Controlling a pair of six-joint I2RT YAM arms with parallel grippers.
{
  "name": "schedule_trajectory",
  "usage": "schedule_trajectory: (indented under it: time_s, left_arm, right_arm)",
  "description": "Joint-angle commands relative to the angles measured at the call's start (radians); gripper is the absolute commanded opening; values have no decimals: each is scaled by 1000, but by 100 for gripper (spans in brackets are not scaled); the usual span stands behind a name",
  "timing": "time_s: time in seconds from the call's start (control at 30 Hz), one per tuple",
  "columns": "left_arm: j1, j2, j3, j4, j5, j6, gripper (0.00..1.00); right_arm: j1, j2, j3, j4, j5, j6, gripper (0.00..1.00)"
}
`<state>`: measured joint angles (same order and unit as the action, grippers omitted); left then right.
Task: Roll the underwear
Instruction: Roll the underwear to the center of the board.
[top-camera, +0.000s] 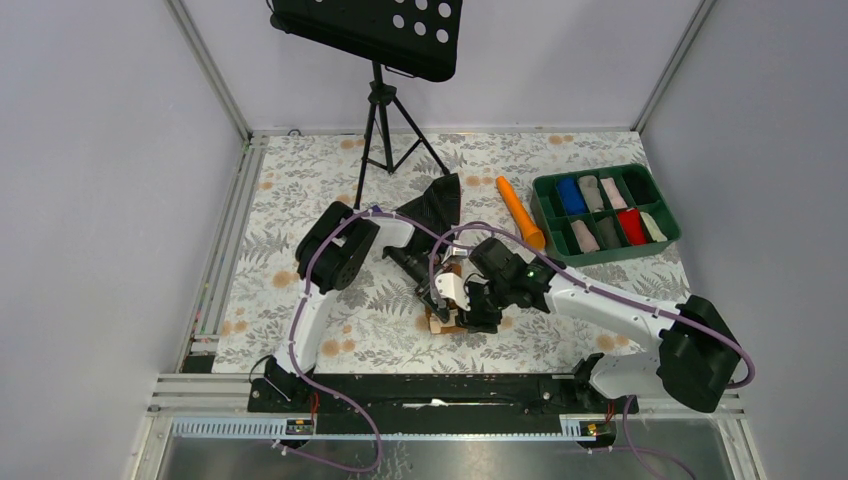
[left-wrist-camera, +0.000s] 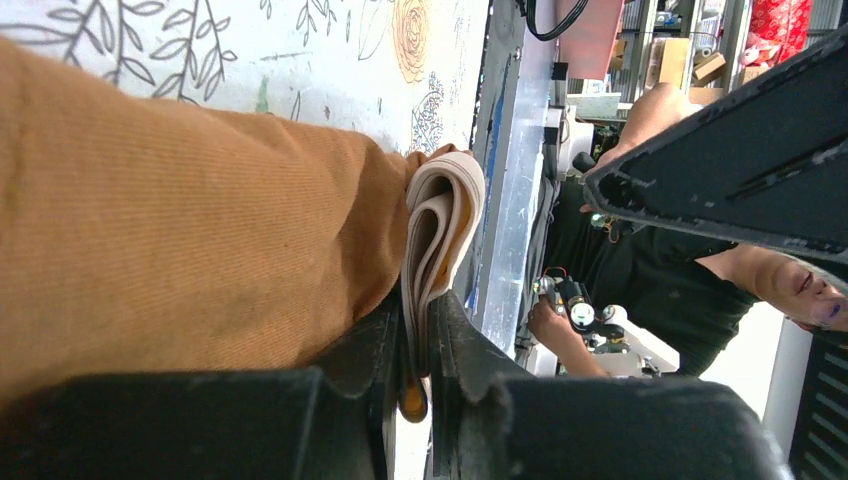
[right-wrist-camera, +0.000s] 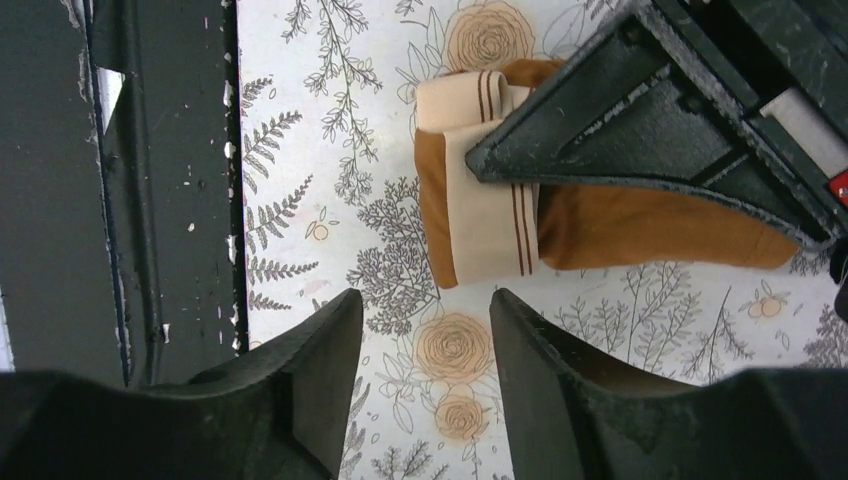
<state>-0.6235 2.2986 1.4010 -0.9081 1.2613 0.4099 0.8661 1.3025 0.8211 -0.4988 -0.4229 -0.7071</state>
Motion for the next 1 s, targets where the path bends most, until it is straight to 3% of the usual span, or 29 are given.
schedule_trajectory:
  time_s: [0.0,0.3,0.73,0.83,0.9,0.97]
  left_arm:
    - [5,64,16,77,-157,71,2]
    - [5,71,24,77,-153,63,3]
    - [5,85,47,24,-138,94,3]
    - [8,80,56,4,-136,106,4]
    - [15,65,61,-19,-139,126,8]
    - [37,28,75,-122,-89,267,13]
  right_arm:
    - [14,8,-40,100,-75,-62,59]
    - [39,69,-101,222,-68,-130,59]
    - [149,144,-324,590,252,-289,54]
    - [174,172,-373,660,323,-336,46]
    - [183,184,-384,647,322,-355,33]
    - [186,189,-374,602,306,-355,21]
